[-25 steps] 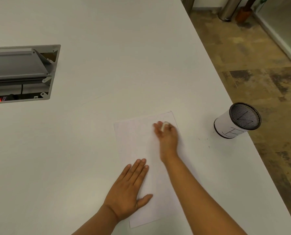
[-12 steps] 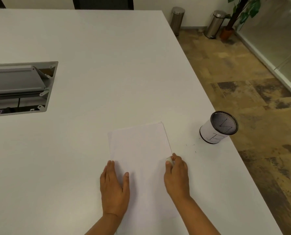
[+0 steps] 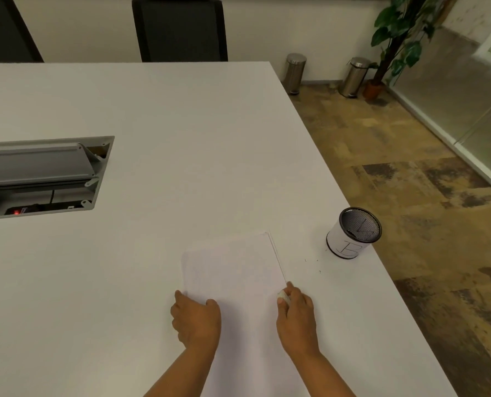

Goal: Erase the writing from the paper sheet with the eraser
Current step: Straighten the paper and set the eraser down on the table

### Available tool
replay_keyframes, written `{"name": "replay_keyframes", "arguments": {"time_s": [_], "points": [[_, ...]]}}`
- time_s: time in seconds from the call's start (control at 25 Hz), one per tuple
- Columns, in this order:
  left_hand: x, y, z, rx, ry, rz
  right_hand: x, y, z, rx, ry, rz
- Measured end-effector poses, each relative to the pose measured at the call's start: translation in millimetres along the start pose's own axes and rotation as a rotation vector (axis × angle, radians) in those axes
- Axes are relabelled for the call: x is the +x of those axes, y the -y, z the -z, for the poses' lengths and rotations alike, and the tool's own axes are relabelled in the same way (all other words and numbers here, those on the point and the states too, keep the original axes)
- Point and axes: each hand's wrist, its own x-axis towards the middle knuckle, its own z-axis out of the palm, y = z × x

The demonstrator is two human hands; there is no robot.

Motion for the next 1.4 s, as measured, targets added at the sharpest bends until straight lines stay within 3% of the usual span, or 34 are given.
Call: {"name": "replay_keyframes", "arguments": {"time_s": [0.12,0.32,0.56,0.72,0.84,0.96,1.04,1.12,1.24,1.32,1.4], "points": [[7.9,3.9,4.1,-0.078,0.028,0.064,2.2,-4.5,3.2,0.040,0.016,0.014],[11.7,-3.4,20.3,-0.350,0.206,0.157,5.0,-10.4,8.6,0.057,0.063,0.053],[-2.6,-7.3,19.8,-0.158,0.204,0.092,6.2,-10.5,13.6,0.085,0.100,0.056],[-9.2,-7.9,17.5,-0.241,0.194,-0.022,8.2,-14.3,14.3,0.089,0.106,0.068],[-3.9,1.4,22.5,-0.348,0.160,-0.006,10.0,-16.2,14.1,0.123,0.108,0.068],[2.0,18.6,26.4,-0.356,0.309,0.072,10.6,-14.5,12.9,0.174,0.105,0.035],[3.3,25.0,26.8,-0.315,0.345,0.084,13.9,-10.4,17.3,0.268,0.101,-0.038],[8.1,25.2,25.6,-0.315,0.268,0.071,10.9,-7.3,30.8,0.448,0.061,-0.154],[21.5,16.4,23.8,-0.286,0.193,0.061,-21.5,-19.6,55.9,0.553,-0.143,-0.307],[27.7,11.2,22.8,-0.221,0.184,0.030,-53.0,-35.1,60.7,0.601,-0.302,-0.510],[26.9,2.6,23.5,-0.065,0.150,-0.051,-82.2,-37.5,57.9,0.724,-0.325,-0.765]]}}
